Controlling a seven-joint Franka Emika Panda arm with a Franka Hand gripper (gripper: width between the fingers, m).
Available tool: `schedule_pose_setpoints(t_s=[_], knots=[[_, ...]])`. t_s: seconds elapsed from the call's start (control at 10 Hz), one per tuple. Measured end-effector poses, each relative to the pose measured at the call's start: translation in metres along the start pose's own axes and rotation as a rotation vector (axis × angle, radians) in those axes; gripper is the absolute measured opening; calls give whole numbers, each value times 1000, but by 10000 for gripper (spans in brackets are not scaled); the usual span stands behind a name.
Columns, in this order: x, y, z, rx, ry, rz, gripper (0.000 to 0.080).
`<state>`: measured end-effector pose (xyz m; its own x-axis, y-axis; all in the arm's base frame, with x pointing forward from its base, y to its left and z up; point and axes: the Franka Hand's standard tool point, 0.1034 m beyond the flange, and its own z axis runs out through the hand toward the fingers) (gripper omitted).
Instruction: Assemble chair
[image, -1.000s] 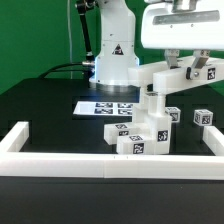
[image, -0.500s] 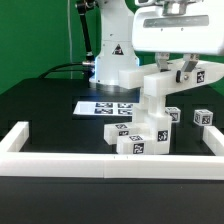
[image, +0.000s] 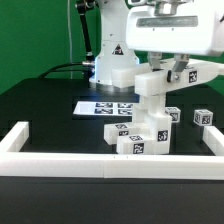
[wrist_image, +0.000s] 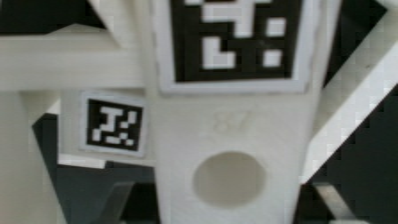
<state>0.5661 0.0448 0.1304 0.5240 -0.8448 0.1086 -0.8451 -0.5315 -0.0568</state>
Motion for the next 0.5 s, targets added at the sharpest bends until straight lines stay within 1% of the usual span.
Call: schedule_pose_setpoints(t_s=[0.1, 0.2, 0.5], knots=[[3, 2, 1, 1, 3, -3, 291], [7, 4, 2, 11, 15, -14, 291], [6, 3, 2, 11, 15, -20, 291]])
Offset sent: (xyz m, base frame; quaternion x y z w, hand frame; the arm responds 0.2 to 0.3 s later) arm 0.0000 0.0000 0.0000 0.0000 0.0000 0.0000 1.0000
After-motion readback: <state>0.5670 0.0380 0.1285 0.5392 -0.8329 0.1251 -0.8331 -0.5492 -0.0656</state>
